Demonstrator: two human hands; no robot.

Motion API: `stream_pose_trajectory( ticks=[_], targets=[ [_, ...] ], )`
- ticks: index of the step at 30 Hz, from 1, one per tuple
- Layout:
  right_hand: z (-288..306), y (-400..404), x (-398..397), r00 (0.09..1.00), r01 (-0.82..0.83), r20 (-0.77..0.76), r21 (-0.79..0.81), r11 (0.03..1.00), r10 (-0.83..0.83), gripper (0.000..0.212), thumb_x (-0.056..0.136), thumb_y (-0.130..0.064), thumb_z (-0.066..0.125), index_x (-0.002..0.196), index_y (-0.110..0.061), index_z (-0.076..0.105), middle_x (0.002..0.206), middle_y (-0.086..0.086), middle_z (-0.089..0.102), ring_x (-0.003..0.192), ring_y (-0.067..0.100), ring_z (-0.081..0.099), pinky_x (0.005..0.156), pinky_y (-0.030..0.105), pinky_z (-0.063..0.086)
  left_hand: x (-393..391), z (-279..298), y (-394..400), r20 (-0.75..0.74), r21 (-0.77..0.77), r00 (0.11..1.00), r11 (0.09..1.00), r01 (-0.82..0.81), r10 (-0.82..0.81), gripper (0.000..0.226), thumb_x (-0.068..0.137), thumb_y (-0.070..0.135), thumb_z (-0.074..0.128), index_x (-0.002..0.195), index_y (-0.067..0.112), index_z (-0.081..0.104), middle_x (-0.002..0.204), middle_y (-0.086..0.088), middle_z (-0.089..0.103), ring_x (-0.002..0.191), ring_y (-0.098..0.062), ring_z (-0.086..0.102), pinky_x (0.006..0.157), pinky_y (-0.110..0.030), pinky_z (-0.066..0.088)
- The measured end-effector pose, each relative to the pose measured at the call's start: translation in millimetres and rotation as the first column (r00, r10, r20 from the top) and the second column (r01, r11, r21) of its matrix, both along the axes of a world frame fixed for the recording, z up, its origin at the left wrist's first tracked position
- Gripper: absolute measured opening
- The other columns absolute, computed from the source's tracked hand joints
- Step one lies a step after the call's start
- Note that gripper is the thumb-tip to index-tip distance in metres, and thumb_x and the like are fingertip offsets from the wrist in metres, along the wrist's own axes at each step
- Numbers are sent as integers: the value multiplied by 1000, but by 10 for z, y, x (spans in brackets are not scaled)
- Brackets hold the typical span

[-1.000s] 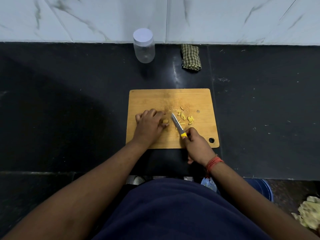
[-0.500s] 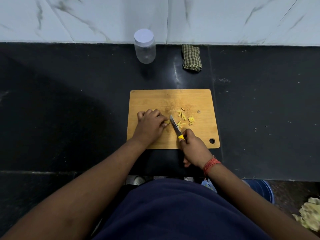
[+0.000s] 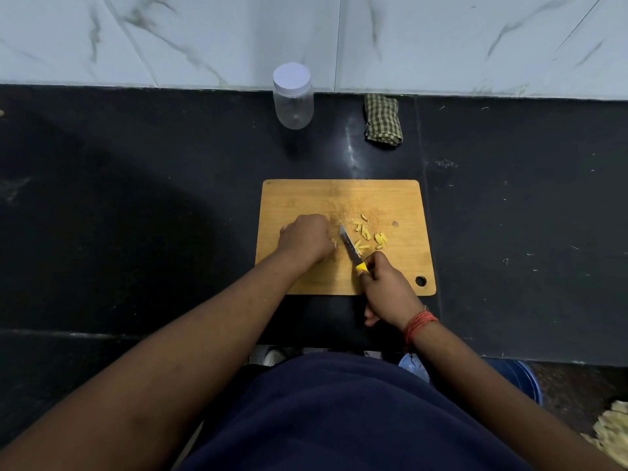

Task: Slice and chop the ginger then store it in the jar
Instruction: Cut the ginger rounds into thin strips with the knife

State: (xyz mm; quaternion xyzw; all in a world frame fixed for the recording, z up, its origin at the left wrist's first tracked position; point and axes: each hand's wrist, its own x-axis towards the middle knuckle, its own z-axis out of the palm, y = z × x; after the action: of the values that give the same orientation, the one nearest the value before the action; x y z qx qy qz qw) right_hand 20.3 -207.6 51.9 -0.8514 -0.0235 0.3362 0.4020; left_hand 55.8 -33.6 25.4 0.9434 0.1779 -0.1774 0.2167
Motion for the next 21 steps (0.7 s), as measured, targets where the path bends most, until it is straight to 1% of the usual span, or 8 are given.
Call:
stream_pose_trajectory(
  ticks=[2, 5, 7, 9, 12, 14, 17, 21],
  targets=[
    [8, -8, 9, 1000, 13, -5, 9, 1000, -13, 9, 102, -19, 42, 109, -13, 41, 77, 16, 59, 41, 20, 58, 43, 39, 57, 15, -4, 4, -38, -27, 998, 998, -50, 49, 12, 84, 30, 71, 87, 21, 64, 89, 2, 64, 87, -21, 62, 83, -42, 55],
    [12, -16, 10, 999, 34, -16, 20, 999, -34, 9, 102, -19, 43, 109, -14, 41, 80, 16, 59, 43, 21, 58, 44, 41, 57, 22, -15, -3, -60, -45, 996, 996, -74, 71, 13, 84, 33, 70, 88, 22, 65, 90, 3, 64, 88, -19, 60, 89, -44, 51],
    [17, -25, 7, 998, 51, -29, 32, 998, -50, 10, 102, -19, 44, 109, -14, 41, 82, 16, 59, 44, 22, 58, 45, 43, 58, 32, -6, -16, -13, -74, 996, 993, -94, 94, 10, 84, 31, 70, 85, 23, 64, 87, 4, 65, 87, -18, 60, 91, -45, 49],
    [22, -40, 9, 996, 73, -45, 44, 996, -71, 9, 102, -19, 44, 109, -14, 42, 82, 16, 60, 44, 22, 58, 47, 45, 58, 43, 5, -40, 31, -168, 986, 973, -156, 164, 10, 83, 28, 72, 81, 23, 63, 83, 4, 66, 84, -18, 61, 88, -45, 52],
    [31, -67, 14, 994, 100, -56, 53, 994, -97, 9, 102, -19, 44, 109, -14, 42, 80, 16, 60, 43, 23, 58, 49, 48, 59, 29, -4, -88, 36, -252, 969, 941, -228, 244, 18, 84, 32, 74, 84, 23, 59, 86, 4, 64, 84, -19, 62, 87, -45, 54],
    [40, -71, 11, 993, 104, -53, 57, 993, -101, 9, 102, -19, 44, 109, -14, 42, 79, 16, 60, 44, 23, 57, 49, 48, 59, -8, -24, -110, 81, -196, 970, 958, -209, 228, 20, 87, 33, 72, 93, 23, 56, 90, 7, 63, 87, -18, 61, 90, -44, 52],
    [42, -65, -7, 994, 100, -50, 66, 993, -97, 8, 102, -19, 44, 107, -13, 42, 79, 16, 60, 44, 23, 57, 48, 47, 59, -85, -49, -129, 192, -77, 974, 991, -109, 122, 22, 92, 33, 66, 110, 27, 55, 98, 8, 65, 95, -18, 62, 96, -42, 42],
    [14, -82, -40, 994, 90, -62, 70, 994, -85, 7, 102, -18, 44, 106, -13, 41, 79, 15, 59, 41, 20, 56, 46, 43, 58, -137, -85, -128, 249, 58, 969, 998, -24, 9, 19, 96, 35, 61, 113, 27, 59, 102, 4, 67, 99, -21, 62, 97, -45, 38]
  ],
)
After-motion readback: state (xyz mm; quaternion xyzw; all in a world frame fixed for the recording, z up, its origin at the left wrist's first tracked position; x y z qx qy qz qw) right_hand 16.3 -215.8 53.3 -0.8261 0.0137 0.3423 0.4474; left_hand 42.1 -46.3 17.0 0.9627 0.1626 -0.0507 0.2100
